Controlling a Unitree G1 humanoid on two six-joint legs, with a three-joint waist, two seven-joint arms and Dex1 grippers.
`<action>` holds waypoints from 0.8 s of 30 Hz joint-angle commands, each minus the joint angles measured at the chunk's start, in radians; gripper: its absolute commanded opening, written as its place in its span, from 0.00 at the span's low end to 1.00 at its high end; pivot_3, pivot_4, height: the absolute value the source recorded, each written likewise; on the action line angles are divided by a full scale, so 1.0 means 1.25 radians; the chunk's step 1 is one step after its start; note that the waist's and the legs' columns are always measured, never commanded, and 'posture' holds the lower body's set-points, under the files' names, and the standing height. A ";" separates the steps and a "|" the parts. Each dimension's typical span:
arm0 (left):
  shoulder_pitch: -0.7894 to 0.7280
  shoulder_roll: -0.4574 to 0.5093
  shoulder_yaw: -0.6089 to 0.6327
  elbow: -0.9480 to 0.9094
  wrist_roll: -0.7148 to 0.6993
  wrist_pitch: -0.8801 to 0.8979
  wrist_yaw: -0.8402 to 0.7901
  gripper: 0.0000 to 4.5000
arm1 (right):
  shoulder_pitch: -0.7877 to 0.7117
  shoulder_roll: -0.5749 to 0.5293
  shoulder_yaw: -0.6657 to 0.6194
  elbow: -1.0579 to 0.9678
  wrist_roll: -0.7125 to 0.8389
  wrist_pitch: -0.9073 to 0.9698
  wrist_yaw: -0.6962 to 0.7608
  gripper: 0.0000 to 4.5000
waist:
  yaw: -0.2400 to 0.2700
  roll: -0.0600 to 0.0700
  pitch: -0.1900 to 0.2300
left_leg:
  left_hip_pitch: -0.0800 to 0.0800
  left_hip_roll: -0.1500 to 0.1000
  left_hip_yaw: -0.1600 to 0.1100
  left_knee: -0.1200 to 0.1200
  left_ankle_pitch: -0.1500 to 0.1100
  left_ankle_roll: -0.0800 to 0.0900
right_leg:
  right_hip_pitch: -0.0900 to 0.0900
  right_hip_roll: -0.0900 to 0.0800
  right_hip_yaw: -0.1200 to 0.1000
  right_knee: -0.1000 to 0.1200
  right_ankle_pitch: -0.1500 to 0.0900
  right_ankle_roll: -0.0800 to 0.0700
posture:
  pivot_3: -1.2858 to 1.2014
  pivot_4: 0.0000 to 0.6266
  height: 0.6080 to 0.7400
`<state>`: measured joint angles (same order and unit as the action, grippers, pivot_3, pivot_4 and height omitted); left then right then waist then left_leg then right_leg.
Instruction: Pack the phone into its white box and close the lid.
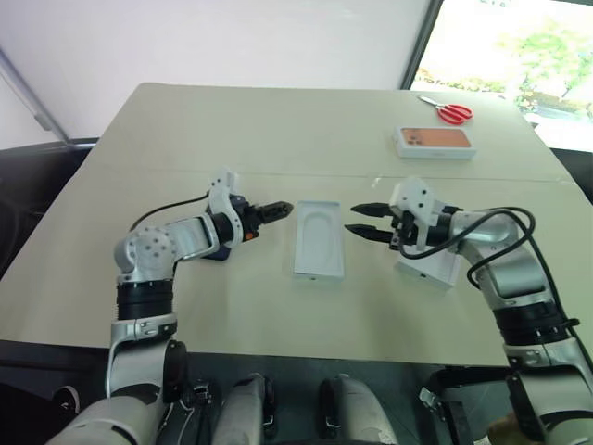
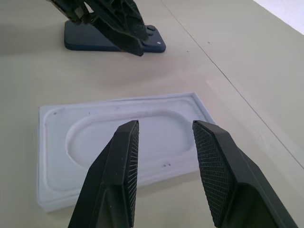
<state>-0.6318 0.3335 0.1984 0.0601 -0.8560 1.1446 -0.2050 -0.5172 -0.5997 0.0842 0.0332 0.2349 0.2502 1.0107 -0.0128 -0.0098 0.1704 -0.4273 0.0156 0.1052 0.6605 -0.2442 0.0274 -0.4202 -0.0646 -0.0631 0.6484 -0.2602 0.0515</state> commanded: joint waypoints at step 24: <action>0.088 0.050 0.084 -0.104 0.043 -0.136 -0.076 0.97 | -0.079 0.126 0.266 0.201 -0.355 -0.195 -0.145 0.01 | -0.002 0.000 0.000 | 0.000 0.000 0.000 -0.005 0.004 -0.004 | -0.003 0.000 0.000 0.000 0.001 0.000 | 0.52 0.24 1.00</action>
<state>-0.5124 0.3894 0.2739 -0.0356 -0.7961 0.9932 -0.3000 -0.6166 -0.4473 0.4083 0.2672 -0.1955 0.0055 0.8216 -0.0156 -0.0098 0.1703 -0.4272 0.0153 0.1055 0.6548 -0.2391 0.0229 -0.4234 -0.0646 -0.0628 0.6488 -0.2590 0.0518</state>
